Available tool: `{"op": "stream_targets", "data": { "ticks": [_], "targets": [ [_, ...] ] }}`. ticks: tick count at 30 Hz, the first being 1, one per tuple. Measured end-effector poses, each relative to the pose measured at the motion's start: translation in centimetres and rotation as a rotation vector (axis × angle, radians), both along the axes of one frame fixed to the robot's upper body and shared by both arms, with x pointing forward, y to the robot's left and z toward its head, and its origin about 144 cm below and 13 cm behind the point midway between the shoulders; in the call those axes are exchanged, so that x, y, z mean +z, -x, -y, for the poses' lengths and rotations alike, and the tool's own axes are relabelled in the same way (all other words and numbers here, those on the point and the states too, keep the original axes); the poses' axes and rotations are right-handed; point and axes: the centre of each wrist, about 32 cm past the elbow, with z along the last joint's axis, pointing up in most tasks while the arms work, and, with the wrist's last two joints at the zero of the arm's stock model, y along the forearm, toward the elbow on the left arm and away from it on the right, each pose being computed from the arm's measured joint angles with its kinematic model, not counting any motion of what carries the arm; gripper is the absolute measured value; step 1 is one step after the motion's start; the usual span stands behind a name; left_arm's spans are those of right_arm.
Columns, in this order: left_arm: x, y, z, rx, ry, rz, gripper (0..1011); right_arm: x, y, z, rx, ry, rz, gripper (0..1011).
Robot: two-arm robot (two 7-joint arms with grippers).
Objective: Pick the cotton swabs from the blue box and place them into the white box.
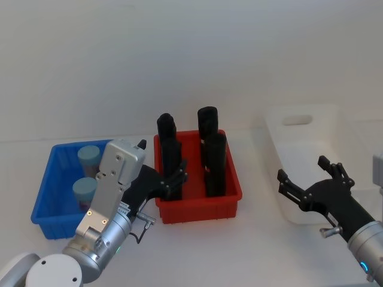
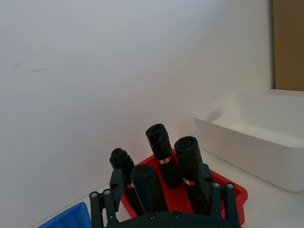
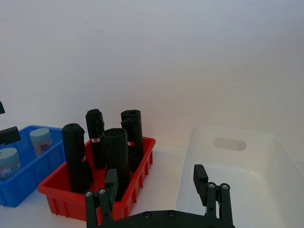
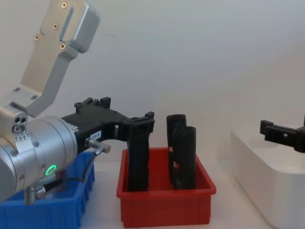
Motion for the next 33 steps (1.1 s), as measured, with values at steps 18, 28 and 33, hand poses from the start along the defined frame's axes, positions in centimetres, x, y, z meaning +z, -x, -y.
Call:
{"op": "stream_targets", "data": {
  "ticks": [18, 28, 33],
  "targets": [
    [0.0, 0.0, 0.0, 0.0, 0.0, 0.0, 1004, 0.0, 0.0, 0.0, 0.0, 0.0, 0.0, 1001],
    [0.0, 0.0, 0.0, 0.0, 0.0, 0.0, 1004, 0.0, 0.0, 0.0, 0.0, 0.0, 0.0, 1001],
    [0.0, 0.0, 0.0, 0.0, 0.0, 0.0, 1004, 0.0, 0.0, 0.0, 0.0, 0.0, 0.0, 1002]
  ]
}}
